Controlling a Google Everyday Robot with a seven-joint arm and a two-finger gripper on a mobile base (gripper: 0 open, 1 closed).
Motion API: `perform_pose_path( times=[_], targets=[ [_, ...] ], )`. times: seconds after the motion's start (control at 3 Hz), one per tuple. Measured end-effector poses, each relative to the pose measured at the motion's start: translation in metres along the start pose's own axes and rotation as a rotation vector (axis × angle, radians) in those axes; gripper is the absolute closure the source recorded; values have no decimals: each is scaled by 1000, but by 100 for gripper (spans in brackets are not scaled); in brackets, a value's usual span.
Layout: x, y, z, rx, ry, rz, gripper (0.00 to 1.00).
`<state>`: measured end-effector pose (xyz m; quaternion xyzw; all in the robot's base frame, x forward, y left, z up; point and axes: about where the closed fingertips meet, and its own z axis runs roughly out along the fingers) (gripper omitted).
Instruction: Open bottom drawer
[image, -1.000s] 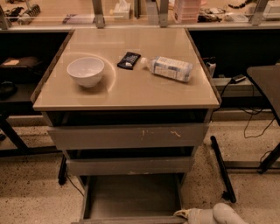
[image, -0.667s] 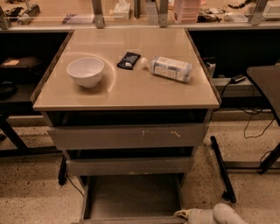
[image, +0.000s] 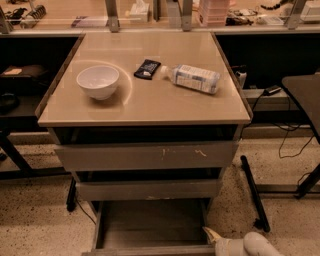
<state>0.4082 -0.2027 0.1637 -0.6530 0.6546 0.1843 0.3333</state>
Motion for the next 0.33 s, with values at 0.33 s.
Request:
perform_pose_path(
  times=[0.33],
  targets=[
    [0,0,0,0,0,0,0]
  ],
)
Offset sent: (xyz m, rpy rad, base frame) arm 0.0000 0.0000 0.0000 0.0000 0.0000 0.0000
